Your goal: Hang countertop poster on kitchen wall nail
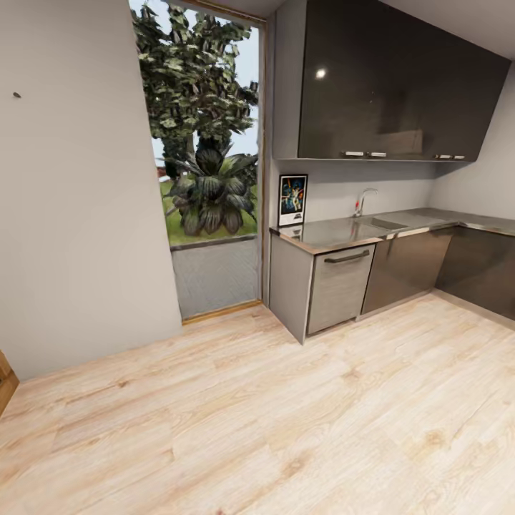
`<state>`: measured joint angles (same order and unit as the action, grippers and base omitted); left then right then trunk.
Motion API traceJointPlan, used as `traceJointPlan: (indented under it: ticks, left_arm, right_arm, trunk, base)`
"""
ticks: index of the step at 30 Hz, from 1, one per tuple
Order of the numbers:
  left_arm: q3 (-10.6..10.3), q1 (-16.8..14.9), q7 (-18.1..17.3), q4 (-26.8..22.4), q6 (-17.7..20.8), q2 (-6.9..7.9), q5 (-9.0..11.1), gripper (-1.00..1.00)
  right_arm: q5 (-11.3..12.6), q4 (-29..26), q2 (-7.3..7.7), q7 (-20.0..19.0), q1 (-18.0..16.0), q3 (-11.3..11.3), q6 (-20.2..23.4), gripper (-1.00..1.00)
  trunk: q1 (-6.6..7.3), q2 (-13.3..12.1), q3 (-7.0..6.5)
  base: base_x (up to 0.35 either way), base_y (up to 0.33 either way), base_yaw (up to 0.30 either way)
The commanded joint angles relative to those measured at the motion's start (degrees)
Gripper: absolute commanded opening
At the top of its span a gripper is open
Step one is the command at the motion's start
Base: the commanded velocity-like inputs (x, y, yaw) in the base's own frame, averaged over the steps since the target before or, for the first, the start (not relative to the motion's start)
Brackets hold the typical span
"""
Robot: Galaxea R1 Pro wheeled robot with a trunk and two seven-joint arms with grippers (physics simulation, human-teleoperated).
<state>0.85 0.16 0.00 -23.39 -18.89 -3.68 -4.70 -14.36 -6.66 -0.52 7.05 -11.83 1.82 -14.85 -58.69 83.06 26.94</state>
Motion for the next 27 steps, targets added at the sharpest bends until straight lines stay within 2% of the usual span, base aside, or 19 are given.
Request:
traceJointPlan:
  ticks: [1, 27]
  left_arm:
    - [0.11, 0.02, 0.0, -0.08, -0.06, -0.01, -0.49, 1.0]
    - [0.11, 0.02, 0.0, -0.08, -0.08, -0.01, -0.49, 1.0]
  right_arm:
    - [-0.4, 0.07, -0.01, 0.44, -0.04, 0.18, -0.09, 1.0]
    - [-0.4, 0.07, -0.01, 0.43, -0.04, 0.2, -0.09, 1.0]
  trunk:
    - [-0.04, 0.02, 0.05]
    - [-0.04, 0.02, 0.05]
  base:
    - [0.336, 0.077, 0.0]
    - [0.336, 0.077, 0.0]
